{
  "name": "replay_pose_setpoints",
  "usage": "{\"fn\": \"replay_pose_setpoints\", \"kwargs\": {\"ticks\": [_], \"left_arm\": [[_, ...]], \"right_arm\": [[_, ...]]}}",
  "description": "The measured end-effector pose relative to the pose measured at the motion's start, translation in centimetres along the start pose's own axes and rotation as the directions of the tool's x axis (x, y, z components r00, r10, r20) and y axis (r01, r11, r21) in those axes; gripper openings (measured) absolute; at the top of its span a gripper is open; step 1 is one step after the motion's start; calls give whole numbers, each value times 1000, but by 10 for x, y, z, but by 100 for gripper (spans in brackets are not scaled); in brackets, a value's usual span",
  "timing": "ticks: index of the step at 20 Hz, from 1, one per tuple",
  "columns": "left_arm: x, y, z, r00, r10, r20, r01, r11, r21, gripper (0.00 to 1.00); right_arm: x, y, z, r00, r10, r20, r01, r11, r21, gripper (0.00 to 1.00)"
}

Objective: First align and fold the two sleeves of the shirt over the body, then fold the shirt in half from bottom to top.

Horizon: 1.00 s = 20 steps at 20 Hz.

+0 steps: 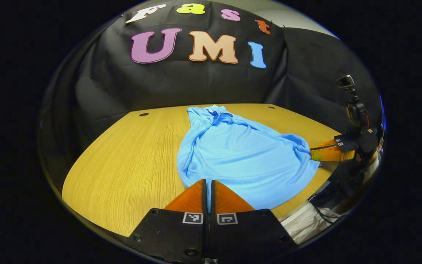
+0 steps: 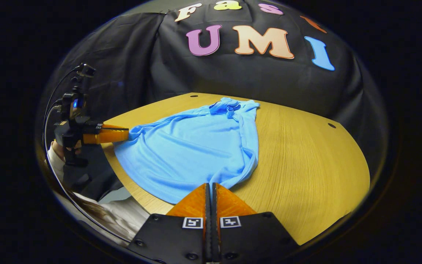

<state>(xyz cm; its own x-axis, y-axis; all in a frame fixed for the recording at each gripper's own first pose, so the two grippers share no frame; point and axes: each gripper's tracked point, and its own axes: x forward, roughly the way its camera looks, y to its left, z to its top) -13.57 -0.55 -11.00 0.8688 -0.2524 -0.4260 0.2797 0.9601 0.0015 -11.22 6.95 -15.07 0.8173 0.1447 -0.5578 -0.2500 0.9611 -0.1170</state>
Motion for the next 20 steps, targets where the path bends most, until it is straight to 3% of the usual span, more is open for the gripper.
{"fn": "replay_pose_setpoints", "kwargs": {"ticks": [4, 8, 17, 20], "left_arm": [[23, 4, 38, 998, -9, 57, 8, 1000, 22, 0], [53, 13, 82, 991, -14, 130, 17, 1000, -19, 0], [138, 74, 175, 963, 98, 250, -79, 993, -85, 0], [173, 91, 193, 960, 131, 249, -113, 990, -87, 0]], "right_arm": [[17, -14, 35, 999, -17, 37, 18, 1000, -19, 3], [40, -38, 73, 993, -75, 93, 78, 996, -31, 3], [123, -97, 166, 965, -176, 194, 177, 984, 12, 2], [156, -121, 188, 959, -215, 186, 203, 976, 81, 3]]}}
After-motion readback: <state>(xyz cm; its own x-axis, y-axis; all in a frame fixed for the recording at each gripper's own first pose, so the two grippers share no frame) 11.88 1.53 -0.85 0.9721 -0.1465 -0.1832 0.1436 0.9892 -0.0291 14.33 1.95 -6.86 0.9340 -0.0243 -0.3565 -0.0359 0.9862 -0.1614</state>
